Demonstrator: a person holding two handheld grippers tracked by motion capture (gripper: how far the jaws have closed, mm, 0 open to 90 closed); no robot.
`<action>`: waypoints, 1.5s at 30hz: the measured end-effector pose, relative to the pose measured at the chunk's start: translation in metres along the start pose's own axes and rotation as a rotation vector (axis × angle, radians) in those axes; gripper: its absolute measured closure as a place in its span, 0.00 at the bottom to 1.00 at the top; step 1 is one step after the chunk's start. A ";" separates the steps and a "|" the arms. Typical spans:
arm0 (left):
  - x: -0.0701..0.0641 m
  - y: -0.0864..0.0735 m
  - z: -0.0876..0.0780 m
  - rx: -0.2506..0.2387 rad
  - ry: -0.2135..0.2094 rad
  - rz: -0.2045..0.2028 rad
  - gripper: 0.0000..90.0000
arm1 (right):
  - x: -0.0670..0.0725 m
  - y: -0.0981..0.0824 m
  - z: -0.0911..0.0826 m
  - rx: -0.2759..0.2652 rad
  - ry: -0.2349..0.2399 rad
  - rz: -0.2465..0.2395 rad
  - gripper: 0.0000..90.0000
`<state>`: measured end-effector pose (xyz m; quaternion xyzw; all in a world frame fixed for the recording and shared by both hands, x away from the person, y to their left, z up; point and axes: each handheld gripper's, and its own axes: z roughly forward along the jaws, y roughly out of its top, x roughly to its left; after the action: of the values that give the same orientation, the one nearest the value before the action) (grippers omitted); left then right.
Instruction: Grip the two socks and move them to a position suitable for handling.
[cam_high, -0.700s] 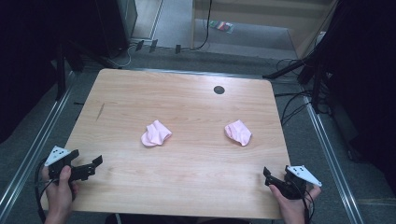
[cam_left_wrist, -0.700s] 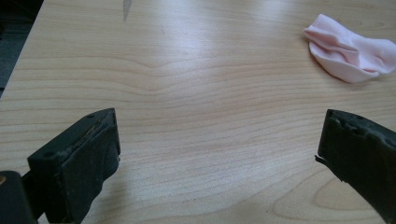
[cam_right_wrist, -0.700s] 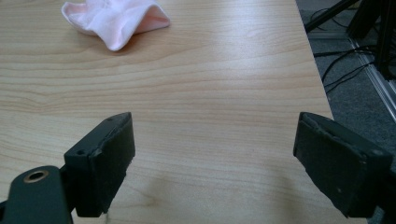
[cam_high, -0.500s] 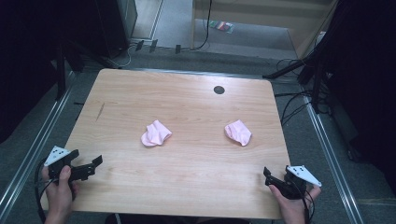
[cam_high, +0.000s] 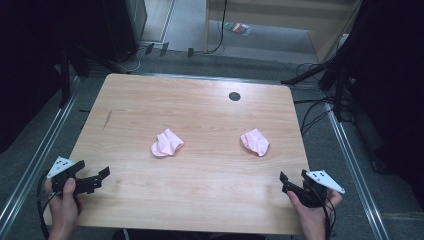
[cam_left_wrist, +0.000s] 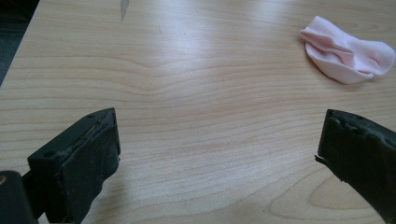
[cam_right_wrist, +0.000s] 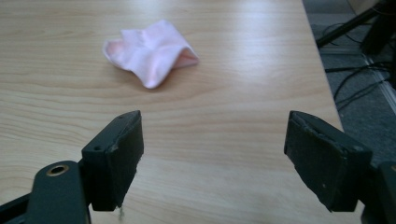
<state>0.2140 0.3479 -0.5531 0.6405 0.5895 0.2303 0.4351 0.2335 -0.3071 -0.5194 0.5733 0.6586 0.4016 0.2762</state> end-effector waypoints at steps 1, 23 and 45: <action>0.000 0.000 0.000 0.000 -0.001 0.000 0.00 | 0.003 0.003 0.000 -0.002 0.006 -0.009 0.23; 0.000 0.000 0.000 0.004 -0.009 0.005 0.00 | 0.048 0.059 0.057 0.021 0.098 -0.049 0.39; 0.000 0.000 0.000 0.004 -0.011 0.007 0.00 | 0.063 0.067 0.136 0.136 0.059 -0.012 0.40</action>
<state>0.2140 0.3476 -0.5531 0.6447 0.5853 0.2270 0.4363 0.3689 -0.2151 -0.5281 0.5746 0.6958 0.3708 0.2194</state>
